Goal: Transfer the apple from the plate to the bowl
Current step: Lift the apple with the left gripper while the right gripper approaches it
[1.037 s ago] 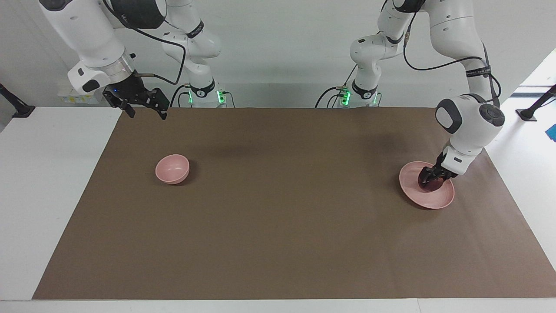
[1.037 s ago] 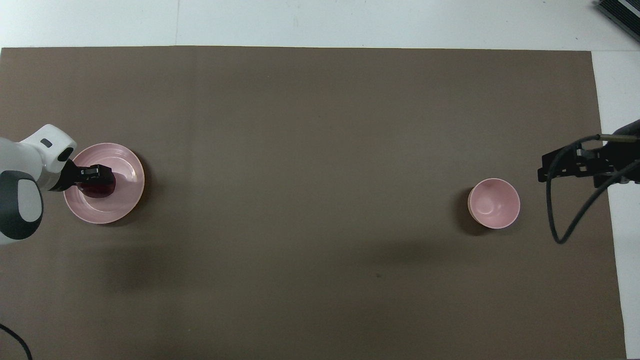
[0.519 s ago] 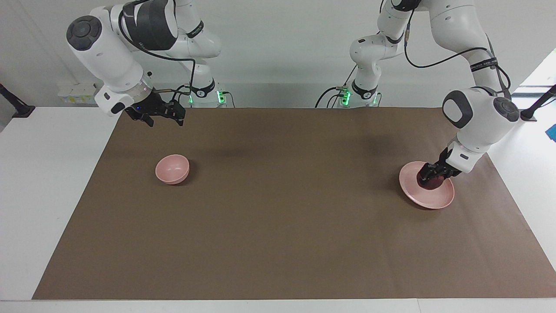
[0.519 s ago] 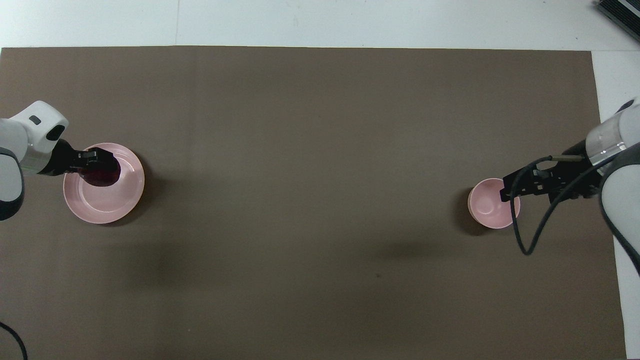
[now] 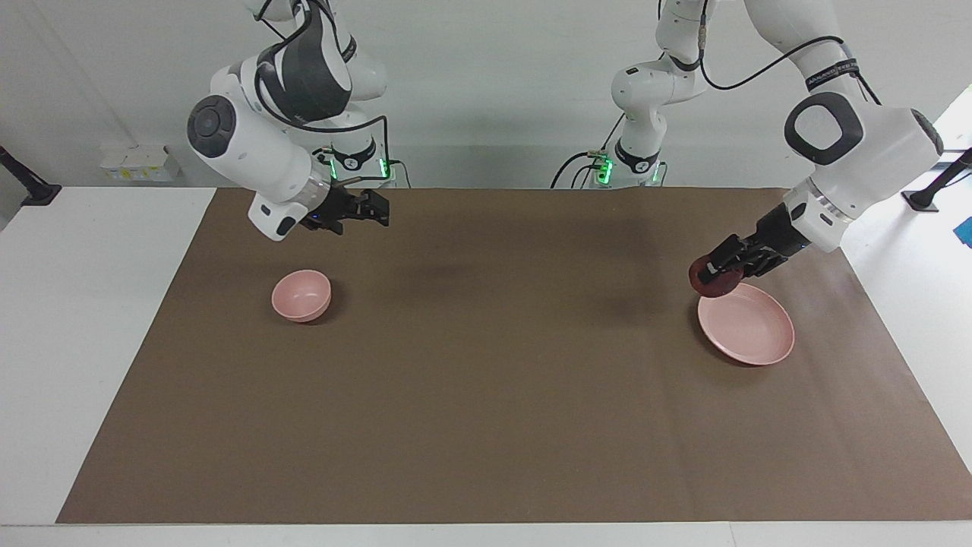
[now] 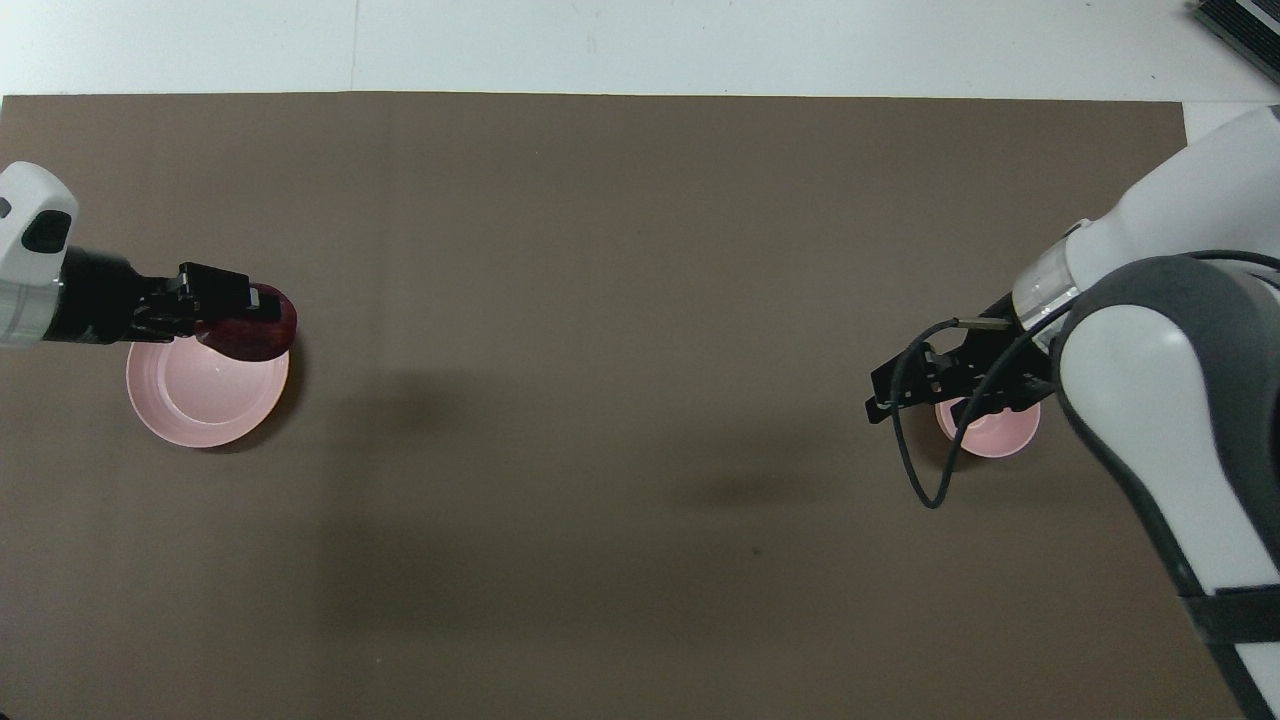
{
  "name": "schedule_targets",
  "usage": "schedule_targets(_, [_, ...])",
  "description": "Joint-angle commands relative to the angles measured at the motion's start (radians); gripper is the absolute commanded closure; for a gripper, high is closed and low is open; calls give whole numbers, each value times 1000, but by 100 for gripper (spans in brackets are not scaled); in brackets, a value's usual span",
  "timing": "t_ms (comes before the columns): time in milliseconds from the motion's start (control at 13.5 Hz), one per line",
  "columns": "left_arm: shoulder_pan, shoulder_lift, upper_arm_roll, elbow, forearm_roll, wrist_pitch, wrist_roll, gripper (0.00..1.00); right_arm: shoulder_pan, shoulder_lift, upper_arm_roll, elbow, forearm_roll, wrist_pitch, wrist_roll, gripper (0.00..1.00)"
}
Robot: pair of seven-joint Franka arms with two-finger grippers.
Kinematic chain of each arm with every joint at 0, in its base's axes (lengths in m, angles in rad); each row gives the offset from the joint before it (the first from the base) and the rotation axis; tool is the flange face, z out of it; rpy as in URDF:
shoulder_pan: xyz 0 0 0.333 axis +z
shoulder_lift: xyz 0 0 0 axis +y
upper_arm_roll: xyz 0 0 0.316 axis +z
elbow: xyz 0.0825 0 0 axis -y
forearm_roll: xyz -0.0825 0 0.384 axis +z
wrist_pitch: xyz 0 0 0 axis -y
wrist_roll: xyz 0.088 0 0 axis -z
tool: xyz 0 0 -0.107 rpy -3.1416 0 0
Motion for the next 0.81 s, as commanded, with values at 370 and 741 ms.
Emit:
schedule_targets(370, [-18,-40,-109,-19,-333,-15,-2,100,147,17,2,-3,290,190,509,0])
schedule_targets(741, [-18,-42,-163,-21,-487,-4,0,100,225,17,3,-2,479,286,877,0])
